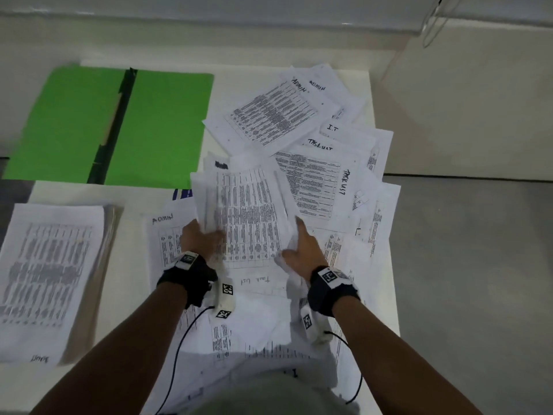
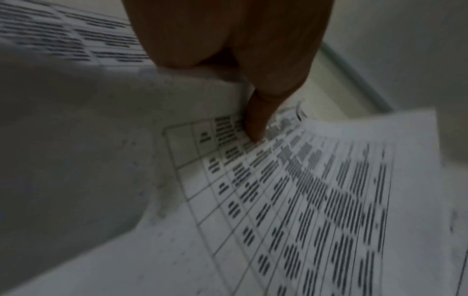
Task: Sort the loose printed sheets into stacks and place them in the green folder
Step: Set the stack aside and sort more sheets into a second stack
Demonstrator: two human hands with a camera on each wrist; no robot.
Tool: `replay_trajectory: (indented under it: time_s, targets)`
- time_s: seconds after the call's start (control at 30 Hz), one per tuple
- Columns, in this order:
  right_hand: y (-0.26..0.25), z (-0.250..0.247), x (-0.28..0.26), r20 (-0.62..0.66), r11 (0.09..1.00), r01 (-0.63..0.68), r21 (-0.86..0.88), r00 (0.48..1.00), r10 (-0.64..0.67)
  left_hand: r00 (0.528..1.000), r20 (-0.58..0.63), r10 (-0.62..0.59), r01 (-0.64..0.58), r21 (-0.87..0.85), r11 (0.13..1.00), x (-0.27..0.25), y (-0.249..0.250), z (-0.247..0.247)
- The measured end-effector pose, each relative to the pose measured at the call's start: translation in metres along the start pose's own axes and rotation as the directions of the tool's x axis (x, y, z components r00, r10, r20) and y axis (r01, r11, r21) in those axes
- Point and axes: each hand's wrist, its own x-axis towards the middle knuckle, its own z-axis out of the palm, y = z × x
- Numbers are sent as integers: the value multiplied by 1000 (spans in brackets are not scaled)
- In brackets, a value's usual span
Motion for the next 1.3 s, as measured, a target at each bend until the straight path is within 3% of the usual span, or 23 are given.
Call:
replay_trajectory:
  time_s: [0.07,0.1,0.17,0.23,0.27,0.33,0.37,0.43,0.5,0.6,0.77,0.9,1.1,1.13,1.23,1.3]
  targets:
    - [6,-14,5,-260,996,63,63,965,-45,998,52,-35,42,-139,989,-1,-10,-15]
    - [9,-26,11,-406,997,79,7,911,-70,994,85,-62,78,-208,975,-1,-18,-22]
    - [16,-56,27,-536,982,-62,-180,843,-45,981,154,-114,156,-294,943,-3,-32,-34]
    - [20,-79,37,-468,896,-263,-357,881,72,968,189,-166,226,-360,905,-7,-42,-43]
    - [22,-85,40,-405,848,-295,-440,908,105,964,195,-182,246,-388,888,-8,-48,-46]
    - [26,-87,41,-332,821,-259,-508,939,91,961,196,-195,263,-427,865,-13,-54,-50]
    - [25,-86,40,-330,861,-234,-451,940,82,961,190,-202,267,-440,857,-14,-57,-51]
    - [20,-83,37,-413,953,-234,-193,900,137,964,180,-195,256,-438,862,-18,-62,-51]
    - [14,-79,33,-513,962,-266,-62,835,199,975,147,-167,212,-392,895,-20,-67,-50]
    - [9,-73,16,-605,954,-279,-109,780,160,989,88,-123,143,-270,952,-25,-67,-49]
    - [34,-61,-28,-616,977,-201,-73,780,114,998,27,-57,60,-157,986,-25,-56,-56]
    - [66,-67,-58,-628,969,-236,-77,766,137,995,93,41,-33,-85,996,-27,-35,-69]
    - [85,-85,-57,-782,940,-339,-36,595,185,980,118,157,-181,230,956,-25,-24,-76]
    - [84,-87,-51,-776,933,-355,-60,605,180,981,105,164,-187,276,943,-28,-25,-75]
    - [76,-86,-33,-635,921,-388,-44,722,274,976,100,194,-218,385,897,-36,-26,-69]
    - [69,-79,-28,-580,888,-459,-34,733,357,977,100,190,-214,379,900,-42,-27,-65]
